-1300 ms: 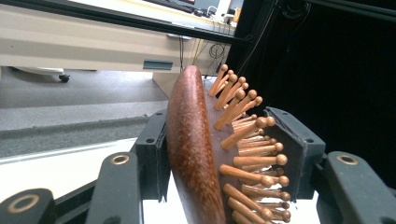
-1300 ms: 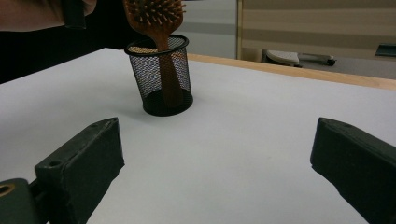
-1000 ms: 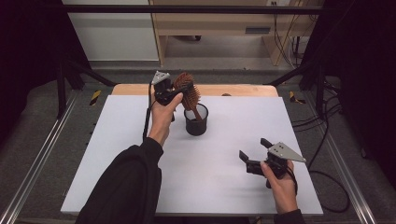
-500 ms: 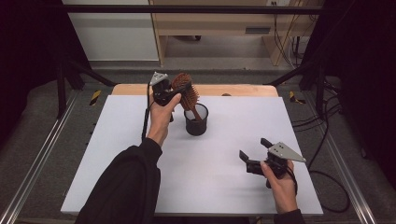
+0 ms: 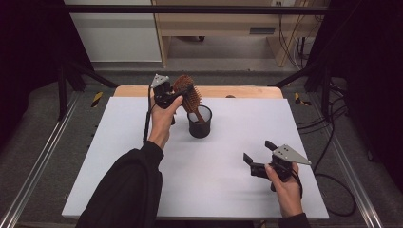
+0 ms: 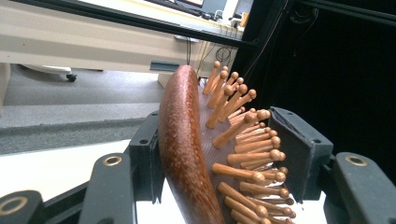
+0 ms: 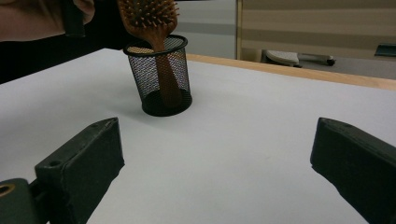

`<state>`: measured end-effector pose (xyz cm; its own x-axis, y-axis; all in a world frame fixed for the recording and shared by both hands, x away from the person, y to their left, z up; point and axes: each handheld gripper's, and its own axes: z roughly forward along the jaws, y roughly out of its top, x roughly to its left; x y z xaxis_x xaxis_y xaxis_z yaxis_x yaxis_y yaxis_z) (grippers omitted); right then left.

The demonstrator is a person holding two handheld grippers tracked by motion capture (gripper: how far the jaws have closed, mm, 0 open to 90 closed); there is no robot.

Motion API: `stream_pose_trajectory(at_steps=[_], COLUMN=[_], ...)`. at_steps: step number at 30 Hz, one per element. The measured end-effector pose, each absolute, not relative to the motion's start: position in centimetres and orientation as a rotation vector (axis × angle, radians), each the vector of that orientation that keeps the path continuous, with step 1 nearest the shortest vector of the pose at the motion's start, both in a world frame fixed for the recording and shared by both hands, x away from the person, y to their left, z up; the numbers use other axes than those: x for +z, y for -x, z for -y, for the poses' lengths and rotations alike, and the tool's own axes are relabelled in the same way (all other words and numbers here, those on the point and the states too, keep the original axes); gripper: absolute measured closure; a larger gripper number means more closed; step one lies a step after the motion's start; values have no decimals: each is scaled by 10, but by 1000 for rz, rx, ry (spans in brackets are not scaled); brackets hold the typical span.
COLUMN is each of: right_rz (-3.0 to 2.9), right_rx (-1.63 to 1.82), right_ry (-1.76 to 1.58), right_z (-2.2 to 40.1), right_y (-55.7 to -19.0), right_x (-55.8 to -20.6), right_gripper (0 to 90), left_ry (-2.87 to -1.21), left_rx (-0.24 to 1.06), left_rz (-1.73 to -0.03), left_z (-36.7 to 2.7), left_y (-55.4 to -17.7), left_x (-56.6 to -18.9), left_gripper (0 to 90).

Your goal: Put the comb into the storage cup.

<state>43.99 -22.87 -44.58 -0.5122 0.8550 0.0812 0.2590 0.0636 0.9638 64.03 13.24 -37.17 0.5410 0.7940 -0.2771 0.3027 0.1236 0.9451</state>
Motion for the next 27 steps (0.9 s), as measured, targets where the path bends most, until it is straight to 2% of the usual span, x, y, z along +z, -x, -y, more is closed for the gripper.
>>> stream_pose_trajectory(at_steps=[27], right_rz=[-1832], right_rx=[1472], right_ry=[-1112], right_z=[229], right_y=[-441], right_x=[-446], right_gripper=[27], left_ry=[-1450], left_rx=[483], left_rz=[-979], left_z=[-130], left_y=[-642], left_x=[-375], left_gripper=[397])
